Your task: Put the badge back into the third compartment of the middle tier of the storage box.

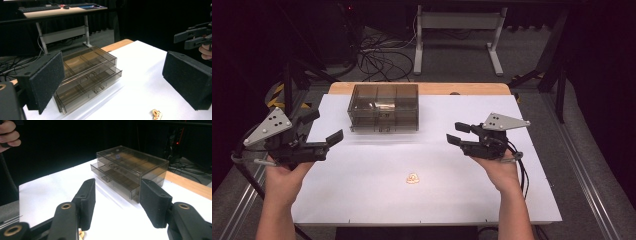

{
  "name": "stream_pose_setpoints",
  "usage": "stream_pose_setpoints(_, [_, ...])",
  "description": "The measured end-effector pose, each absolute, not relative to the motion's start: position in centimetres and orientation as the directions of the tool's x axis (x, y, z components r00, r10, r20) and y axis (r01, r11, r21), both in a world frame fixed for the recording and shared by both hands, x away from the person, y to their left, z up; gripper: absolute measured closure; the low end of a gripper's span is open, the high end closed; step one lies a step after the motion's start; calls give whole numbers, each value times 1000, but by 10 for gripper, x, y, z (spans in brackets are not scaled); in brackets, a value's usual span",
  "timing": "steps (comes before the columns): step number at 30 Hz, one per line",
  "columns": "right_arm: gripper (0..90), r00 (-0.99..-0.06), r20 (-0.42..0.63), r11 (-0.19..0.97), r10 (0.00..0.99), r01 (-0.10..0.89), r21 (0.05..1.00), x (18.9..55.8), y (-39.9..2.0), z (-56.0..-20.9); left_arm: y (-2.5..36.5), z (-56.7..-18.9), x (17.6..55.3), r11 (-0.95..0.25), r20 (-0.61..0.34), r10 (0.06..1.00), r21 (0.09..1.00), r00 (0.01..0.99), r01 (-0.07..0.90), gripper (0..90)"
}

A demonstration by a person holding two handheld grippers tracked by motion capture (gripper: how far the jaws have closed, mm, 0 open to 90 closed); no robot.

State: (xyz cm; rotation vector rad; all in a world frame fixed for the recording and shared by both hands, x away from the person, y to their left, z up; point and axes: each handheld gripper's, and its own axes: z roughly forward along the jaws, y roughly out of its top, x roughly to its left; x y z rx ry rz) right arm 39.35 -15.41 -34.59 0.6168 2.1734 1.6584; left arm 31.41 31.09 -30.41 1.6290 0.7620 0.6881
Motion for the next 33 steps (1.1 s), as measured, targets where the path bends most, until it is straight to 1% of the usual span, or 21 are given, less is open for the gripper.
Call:
stream_pose_setpoints(10, [494,-864,2,258,503,153,954,397,-142,-355,311,-304,314,-134,34,788,984,615,117,49])
stream_pose_setpoints(33, [549,-892,12,316,451,173,933,403,-114,-374,309,-305,315,-142,38,783,983,621,120,51])
